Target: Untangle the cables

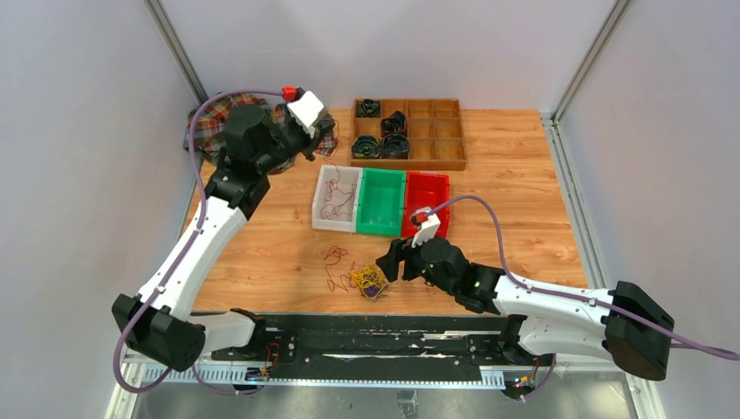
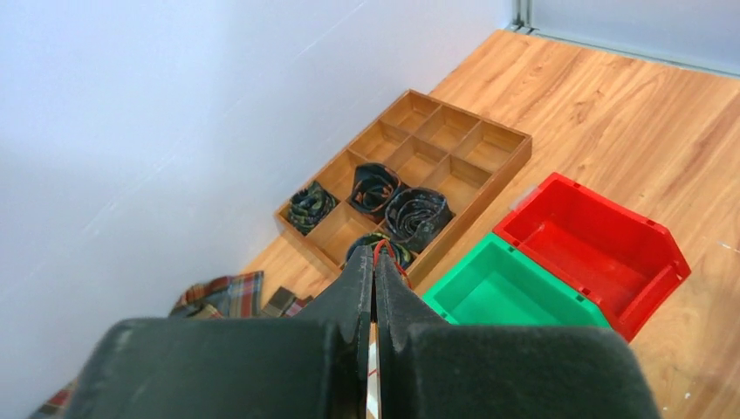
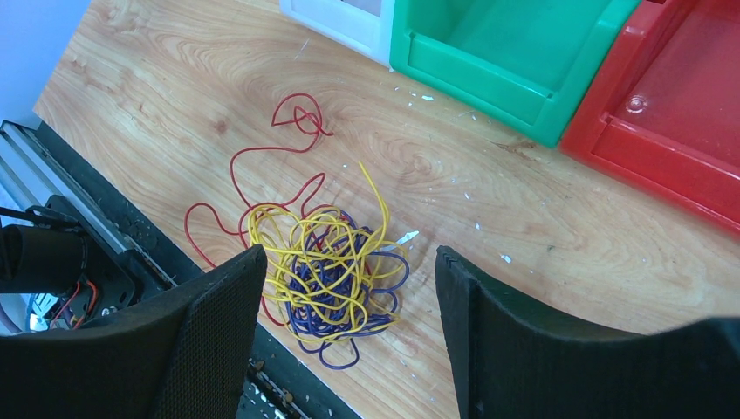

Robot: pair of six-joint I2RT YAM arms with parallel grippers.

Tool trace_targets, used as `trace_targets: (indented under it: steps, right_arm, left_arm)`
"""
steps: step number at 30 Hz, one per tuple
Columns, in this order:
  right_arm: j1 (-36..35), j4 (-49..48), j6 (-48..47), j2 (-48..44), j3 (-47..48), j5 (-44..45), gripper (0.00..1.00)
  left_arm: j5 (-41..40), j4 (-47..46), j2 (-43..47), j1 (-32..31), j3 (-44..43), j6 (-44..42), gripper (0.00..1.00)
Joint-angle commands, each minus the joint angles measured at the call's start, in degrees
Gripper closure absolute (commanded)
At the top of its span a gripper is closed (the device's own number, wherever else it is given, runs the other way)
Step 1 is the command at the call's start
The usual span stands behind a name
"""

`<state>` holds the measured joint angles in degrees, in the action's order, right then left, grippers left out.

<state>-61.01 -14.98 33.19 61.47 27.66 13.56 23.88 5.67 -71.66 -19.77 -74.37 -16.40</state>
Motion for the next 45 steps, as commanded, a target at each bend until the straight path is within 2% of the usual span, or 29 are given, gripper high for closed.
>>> trace_targets:
  steps: [1, 7, 9, 13, 19, 23, 26, 33, 45]
  right_arm:
    - [0.3, 0.7, -1.0, 0.3, 0.6, 1.5, 0.29]
    - [0.5, 0.9, -0.9, -0.2, 0.7, 1.5, 0.29]
    - [0.5, 1.2, -0.7, -0.7, 0.8, 1.5, 0.29]
    - [0.5, 1.3, -0.9, -1.6, 0.7, 2.0, 0.29]
    - [0.5, 1.5, -0.6, -1.4, 0.8, 2.1, 0.29]
    - [0.6, 2.7, -0.5, -2.0, 1.2, 2.5, 0.30]
    - [0.8, 4.7, -1.1, -3.4, 2.4, 2.7, 0.30]
    - [1.3, 10.0, -3.0, -9.9, 5.3, 4.2, 0.29]
    - [2.6, 12.6, -4.2, -9.8, 7.8, 3.3, 0.29]
  left_arm:
    - [-0.3, -2.4, 3.6, -1.8, 2.3, -5.3, 1.00]
    - [0.0, 1.9, 0.8, -2.4, 3.2, -3.5, 0.99]
    - [-0.2, 1.8, 0.7, -2.7, 5.0, -6.0, 1.00]
    - [-2.3, 1.6, -0.2, -3.1, 8.0, -9.8, 1.00]
    - [-7.4, 1.5, -4.0, -4.4, 9.1, -9.9, 1.00]
    - [-17.4, 10.5, -9.9, -8.1, 5.5, -12.0, 1.00]
    - [-18.9, 14.7, -15.3, -8.3, 1.7, -8.7, 1.00]
    - [-20.7, 9.7, -21.2, -8.3, 3.9, -5.7, 1.00]
    - [-22.5, -1.3, -32.1, -8.3, 6.5, -2.8, 1.00]
